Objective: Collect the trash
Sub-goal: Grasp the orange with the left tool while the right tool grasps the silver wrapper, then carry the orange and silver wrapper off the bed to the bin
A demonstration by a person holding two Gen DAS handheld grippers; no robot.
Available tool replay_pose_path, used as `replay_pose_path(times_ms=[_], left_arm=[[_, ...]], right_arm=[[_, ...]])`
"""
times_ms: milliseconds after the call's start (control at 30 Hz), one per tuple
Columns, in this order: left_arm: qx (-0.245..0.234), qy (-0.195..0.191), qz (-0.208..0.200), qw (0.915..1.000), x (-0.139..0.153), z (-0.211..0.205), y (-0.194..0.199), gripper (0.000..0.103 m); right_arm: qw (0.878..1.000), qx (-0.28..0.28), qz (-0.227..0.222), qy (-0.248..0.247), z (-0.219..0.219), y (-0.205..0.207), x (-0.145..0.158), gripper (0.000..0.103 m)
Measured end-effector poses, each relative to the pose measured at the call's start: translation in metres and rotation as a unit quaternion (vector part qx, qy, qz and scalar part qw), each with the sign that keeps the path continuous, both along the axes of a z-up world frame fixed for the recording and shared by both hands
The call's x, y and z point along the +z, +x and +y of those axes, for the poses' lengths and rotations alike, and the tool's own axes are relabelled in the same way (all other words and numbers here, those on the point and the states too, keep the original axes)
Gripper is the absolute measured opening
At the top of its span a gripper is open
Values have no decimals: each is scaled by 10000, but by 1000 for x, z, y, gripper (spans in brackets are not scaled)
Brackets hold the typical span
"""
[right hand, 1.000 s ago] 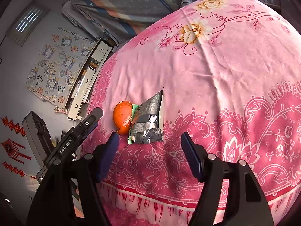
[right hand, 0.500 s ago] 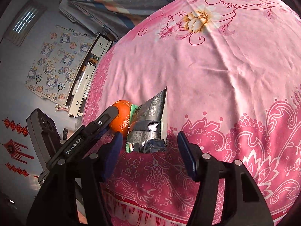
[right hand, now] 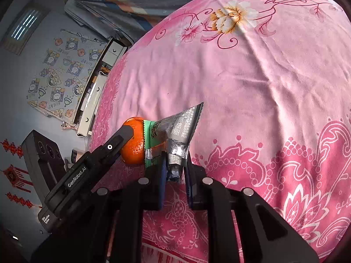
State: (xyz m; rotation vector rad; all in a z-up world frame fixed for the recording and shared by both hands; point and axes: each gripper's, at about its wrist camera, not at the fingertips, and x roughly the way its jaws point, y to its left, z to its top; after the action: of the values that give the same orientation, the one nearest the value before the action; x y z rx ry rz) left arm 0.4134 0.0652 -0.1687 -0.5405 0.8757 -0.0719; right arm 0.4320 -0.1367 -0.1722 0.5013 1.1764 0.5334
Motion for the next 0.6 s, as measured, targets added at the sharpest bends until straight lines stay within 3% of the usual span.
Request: replay_pose_path(times_ms=[267,600], left_arm=[[-30,-12,-40,10000,4,4,-8,27],[-206,-225,-408,9987,29,5,-41,27]], right_arm=[[9994,-215,-258,-123,-27,-18,22,7],[9951,-756,-579,-268,-101,-70,60,7]])
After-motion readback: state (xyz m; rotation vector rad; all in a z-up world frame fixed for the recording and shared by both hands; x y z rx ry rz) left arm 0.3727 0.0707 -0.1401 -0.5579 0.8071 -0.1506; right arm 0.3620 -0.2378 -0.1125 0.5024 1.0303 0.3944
